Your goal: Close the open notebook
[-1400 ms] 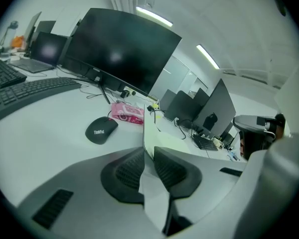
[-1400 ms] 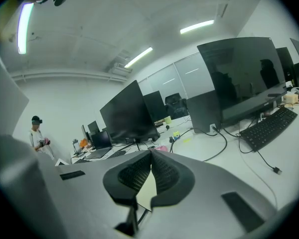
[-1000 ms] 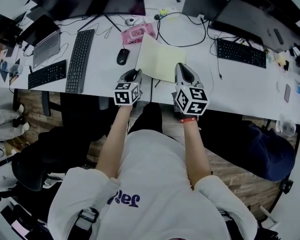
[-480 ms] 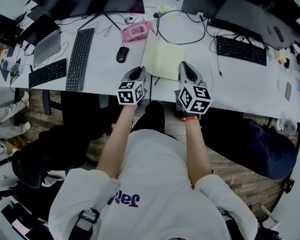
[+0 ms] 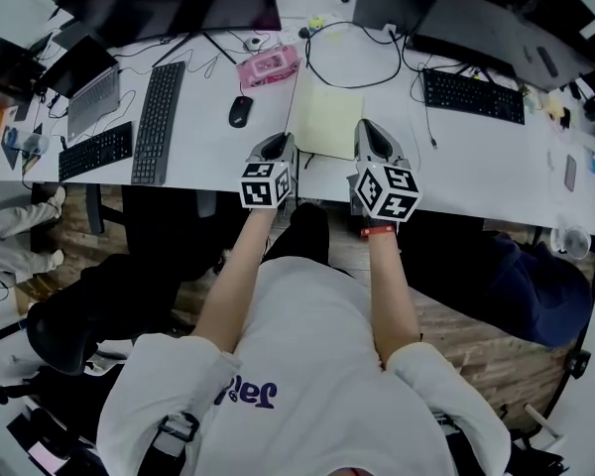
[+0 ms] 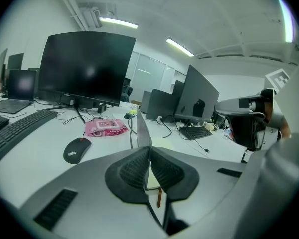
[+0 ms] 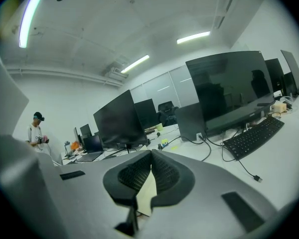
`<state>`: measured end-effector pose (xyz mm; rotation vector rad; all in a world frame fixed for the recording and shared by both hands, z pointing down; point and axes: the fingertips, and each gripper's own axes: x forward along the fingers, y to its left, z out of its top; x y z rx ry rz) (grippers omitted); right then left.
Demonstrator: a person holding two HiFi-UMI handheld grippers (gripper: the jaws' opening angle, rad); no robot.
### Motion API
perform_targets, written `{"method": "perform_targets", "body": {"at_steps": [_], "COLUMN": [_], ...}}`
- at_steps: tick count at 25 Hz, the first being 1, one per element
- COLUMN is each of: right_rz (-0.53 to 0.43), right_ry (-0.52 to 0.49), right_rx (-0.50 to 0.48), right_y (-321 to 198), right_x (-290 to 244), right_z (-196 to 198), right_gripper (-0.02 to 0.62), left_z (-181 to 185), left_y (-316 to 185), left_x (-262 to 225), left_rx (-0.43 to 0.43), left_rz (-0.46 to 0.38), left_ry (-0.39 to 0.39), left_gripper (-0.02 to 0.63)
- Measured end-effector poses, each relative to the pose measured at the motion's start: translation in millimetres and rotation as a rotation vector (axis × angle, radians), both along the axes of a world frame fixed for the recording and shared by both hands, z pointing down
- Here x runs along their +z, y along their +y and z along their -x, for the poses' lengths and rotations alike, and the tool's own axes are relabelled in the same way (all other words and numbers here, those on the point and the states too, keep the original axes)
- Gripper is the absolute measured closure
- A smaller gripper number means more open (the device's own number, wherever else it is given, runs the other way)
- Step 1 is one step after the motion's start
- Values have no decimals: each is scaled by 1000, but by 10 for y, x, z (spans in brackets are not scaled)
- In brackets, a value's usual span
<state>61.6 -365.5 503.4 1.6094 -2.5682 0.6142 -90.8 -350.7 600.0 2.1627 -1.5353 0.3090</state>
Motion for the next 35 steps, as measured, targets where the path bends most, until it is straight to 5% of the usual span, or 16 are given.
{"method": "perform_targets", "body": {"at_steps": [35], "right_rz": [9], "right_ry": [11], "right_rx": [129], "right_y": [171], "right_x": [29], "right_z": [-527], "right_gripper": [580], "left_z": [-872], "left_y": [66], "left_x": [122], "left_rx": [243], "left_rz": [-27], "left_ry": [-111], "left_gripper": [541]}}
